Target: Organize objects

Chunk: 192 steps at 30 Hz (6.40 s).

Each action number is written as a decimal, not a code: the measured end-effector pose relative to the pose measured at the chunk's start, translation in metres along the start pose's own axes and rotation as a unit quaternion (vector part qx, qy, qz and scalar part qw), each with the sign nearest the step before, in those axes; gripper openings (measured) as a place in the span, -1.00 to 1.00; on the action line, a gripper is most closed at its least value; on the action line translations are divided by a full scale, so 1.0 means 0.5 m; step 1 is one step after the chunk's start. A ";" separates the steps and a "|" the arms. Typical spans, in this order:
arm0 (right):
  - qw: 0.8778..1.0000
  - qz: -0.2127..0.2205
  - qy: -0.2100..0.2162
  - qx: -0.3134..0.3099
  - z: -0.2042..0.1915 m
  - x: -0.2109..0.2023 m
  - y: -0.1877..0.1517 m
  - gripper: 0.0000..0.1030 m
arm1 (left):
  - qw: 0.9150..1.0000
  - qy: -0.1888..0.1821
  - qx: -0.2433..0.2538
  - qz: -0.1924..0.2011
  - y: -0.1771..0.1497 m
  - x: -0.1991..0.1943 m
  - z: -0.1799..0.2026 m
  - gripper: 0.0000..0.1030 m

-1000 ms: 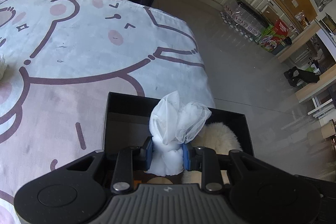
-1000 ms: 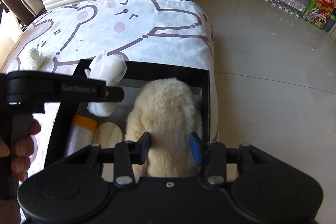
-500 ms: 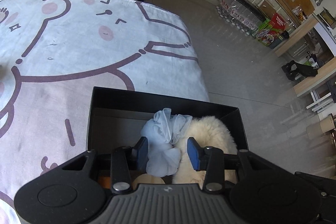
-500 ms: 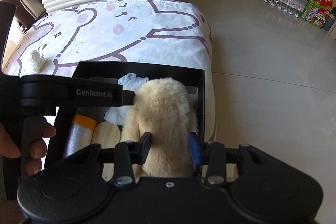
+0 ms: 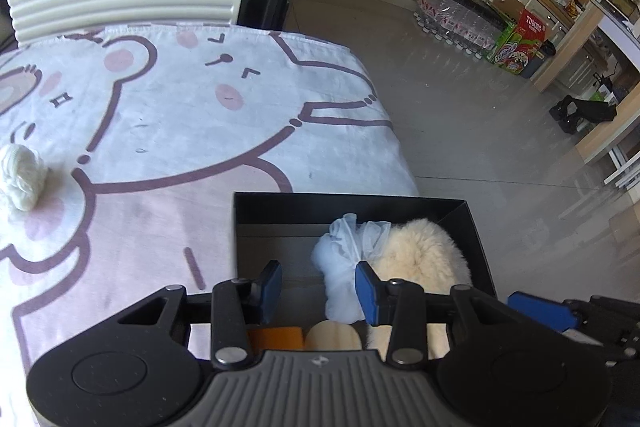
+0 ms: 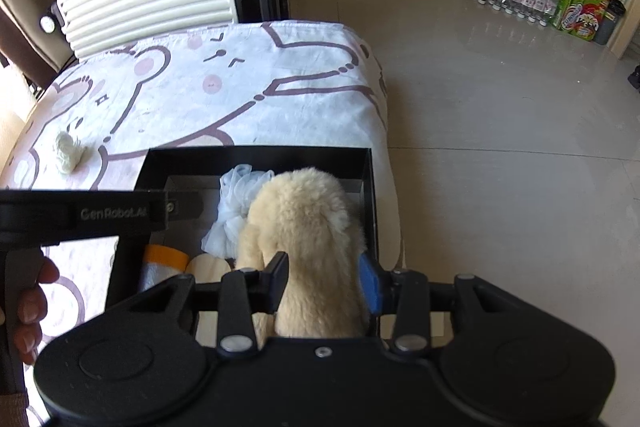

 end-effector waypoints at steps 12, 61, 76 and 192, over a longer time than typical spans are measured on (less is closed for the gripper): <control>0.999 0.032 -0.006 0.030 0.002 -0.068 -0.010 -0.22 | 0.998 0.040 0.045 0.005 -0.025 -0.078 -0.005 -0.19; 0.989 0.103 -0.099 0.031 -0.036 -0.209 -0.091 1.00 | 0.990 0.121 0.055 0.048 -0.115 -0.286 -0.080 1.00; 0.989 0.096 -0.103 0.035 -0.026 -0.203 -0.091 1.00 | 0.991 0.117 0.052 0.045 -0.111 -0.276 -0.080 1.00; 0.988 0.095 0.118 -0.034 -0.532 -0.050 0.050 1.00 | 0.935 0.296 -0.178 0.083 -0.134 -0.390 -0.639 0.98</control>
Point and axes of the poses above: each gripper's, at about its wrist camera, not at the fingertips, and x roughly the way its jaws point, z to its right, y to its top, the point moved 1 cm from there along x, roughly the way its jaws point, and after that the axes turned 6 degrees about x, right-handed, at the moved point
